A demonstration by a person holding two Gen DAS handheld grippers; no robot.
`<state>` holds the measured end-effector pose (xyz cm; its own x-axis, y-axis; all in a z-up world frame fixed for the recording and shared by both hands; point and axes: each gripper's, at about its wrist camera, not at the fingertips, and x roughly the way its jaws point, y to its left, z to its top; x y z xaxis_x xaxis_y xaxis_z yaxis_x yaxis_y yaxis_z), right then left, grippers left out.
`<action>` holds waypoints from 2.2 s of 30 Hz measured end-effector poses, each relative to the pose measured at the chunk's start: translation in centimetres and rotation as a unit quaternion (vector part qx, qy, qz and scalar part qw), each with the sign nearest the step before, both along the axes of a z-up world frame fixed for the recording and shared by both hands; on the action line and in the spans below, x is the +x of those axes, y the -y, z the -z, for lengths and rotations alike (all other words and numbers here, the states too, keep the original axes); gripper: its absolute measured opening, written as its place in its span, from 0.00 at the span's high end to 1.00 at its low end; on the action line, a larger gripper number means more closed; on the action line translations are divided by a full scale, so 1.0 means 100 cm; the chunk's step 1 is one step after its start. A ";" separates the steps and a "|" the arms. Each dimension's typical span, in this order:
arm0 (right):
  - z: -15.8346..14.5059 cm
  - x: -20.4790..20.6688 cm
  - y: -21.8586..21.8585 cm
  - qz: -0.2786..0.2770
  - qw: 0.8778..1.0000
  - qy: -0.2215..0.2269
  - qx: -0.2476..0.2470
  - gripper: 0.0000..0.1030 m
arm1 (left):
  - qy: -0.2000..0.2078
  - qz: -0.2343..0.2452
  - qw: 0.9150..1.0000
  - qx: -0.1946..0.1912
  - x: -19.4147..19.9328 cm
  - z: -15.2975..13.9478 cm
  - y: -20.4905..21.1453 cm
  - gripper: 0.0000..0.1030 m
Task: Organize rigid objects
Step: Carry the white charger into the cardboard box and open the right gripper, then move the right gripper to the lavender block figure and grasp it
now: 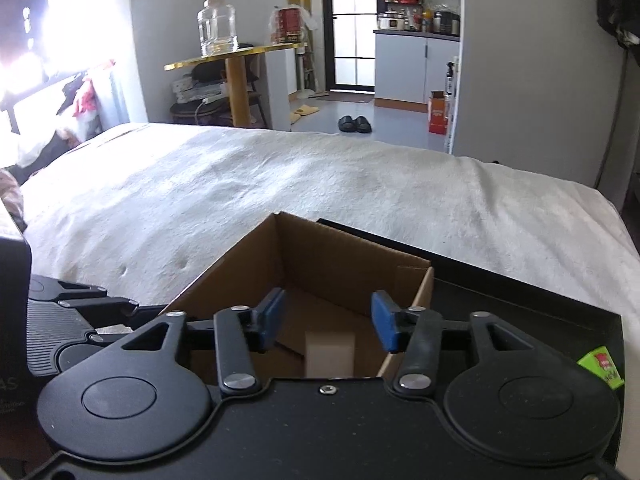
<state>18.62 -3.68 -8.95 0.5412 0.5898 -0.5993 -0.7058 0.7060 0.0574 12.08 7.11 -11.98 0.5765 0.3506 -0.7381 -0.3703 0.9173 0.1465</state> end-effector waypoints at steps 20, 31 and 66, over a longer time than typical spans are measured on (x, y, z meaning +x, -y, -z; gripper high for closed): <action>-0.005 0.005 0.068 0.067 0.997 -0.024 0.016 0.30 | -0.015 0.006 1.000 0.026 0.004 -0.015 0.014 0.46; 0.007 0.010 0.099 0.103 0.994 -0.036 0.006 0.27 | -0.025 0.010 0.999 0.044 0.009 -0.019 0.026 0.23; 0.077 0.036 0.129 0.147 0.983 -0.081 -0.069 0.21 | -0.050 0.033 0.997 0.053 0.032 -0.015 0.057 0.09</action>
